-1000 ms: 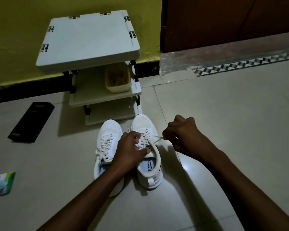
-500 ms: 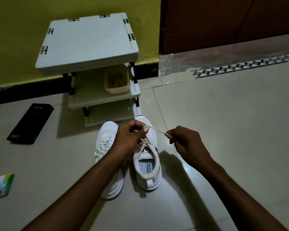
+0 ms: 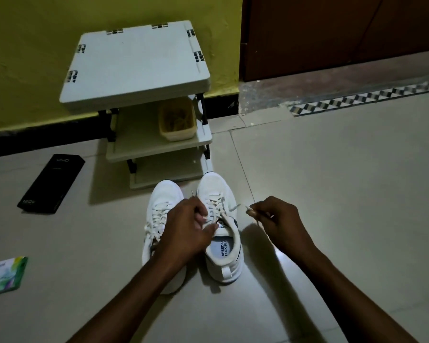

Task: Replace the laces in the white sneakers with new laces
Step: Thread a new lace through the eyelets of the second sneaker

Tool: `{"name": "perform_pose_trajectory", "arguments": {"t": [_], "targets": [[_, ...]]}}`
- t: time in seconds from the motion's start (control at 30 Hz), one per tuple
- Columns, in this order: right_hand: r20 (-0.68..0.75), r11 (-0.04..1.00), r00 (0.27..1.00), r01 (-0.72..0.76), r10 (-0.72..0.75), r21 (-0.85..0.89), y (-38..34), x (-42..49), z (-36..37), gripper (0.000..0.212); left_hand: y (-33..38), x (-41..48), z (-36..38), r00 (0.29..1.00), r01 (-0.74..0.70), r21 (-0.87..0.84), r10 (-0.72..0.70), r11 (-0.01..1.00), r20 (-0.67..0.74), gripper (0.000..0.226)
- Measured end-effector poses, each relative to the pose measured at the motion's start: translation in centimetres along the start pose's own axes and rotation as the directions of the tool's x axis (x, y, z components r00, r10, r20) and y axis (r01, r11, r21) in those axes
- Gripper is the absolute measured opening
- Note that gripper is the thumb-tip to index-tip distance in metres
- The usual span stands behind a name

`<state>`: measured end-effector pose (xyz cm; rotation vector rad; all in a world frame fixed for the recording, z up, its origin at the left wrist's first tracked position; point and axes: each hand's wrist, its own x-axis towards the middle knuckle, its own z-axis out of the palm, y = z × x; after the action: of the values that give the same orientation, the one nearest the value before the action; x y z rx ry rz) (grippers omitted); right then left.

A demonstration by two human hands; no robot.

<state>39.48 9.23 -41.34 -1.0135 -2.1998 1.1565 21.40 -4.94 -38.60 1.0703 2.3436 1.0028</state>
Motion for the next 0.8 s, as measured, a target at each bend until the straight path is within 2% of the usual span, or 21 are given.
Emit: {"name": "perform_pose_trajectory", "arguments": {"t": [0.07, 0.13, 0.2, 0.33, 0.43, 0.6, 0.7, 0.8], "targets": [[0.024, 0.965, 0.996, -0.089, 0.086, 0.246, -1.6, 0.0, 0.3, 0.010, -0.3, -1.2, 0.2, 1.000, -0.001, 0.075, -0.001, 0.997, 0.021, 0.026], [0.068, 0.869, 0.988, -0.155, 0.139, 0.470, -2.8, -0.1, 1.0, 0.010, -0.4, -1.7, 0.4, 1.000, 0.014, 0.085, -0.015, 0.996, 0.007, 0.018], [0.097, 0.823, 0.984, -0.179, 0.151, 0.540, -3.5, -0.2, 1.9, 0.007, -0.2, -2.0, 0.4, 0.999, 0.031, 0.081, -0.029, 0.996, -0.024, 0.008], [0.066, 0.935, 0.997, -0.070, 0.050, 0.348, -3.5, -0.3, 3.6, 0.011, 0.1, -2.2, 0.3, 0.997, 0.049, 0.078, -0.044, 0.996, -0.065, 0.007], [0.025, 0.971, 0.999, 0.020, -0.027, 0.238, -3.6, -0.5, 4.4, 0.012, -0.2, -2.1, 0.5, 0.998, 0.053, 0.063, -0.050, 0.997, -0.044, 0.007], [-0.061, 0.981, 0.982, 0.183, -0.180, 0.067, -3.7, -0.6, 5.5, 0.010, -0.7, -1.6, 1.0, 0.995, 0.093, -0.008, -0.094, 0.996, -0.025, 0.012], [-0.050, 0.959, 0.958, 0.282, -0.284, -0.044, -3.8, -0.5, 5.9, 0.018, -1.1, -1.4, 0.8, 0.993, 0.120, -0.054, -0.121, 0.991, -0.012, 0.015], [-0.053, 0.944, 0.944, 0.322, -0.327, -0.074, -3.8, -0.5, 6.2, 0.021, -1.4, -1.3, 0.8, 0.993, 0.119, -0.049, -0.119, 0.992, -0.001, 0.016]]}}
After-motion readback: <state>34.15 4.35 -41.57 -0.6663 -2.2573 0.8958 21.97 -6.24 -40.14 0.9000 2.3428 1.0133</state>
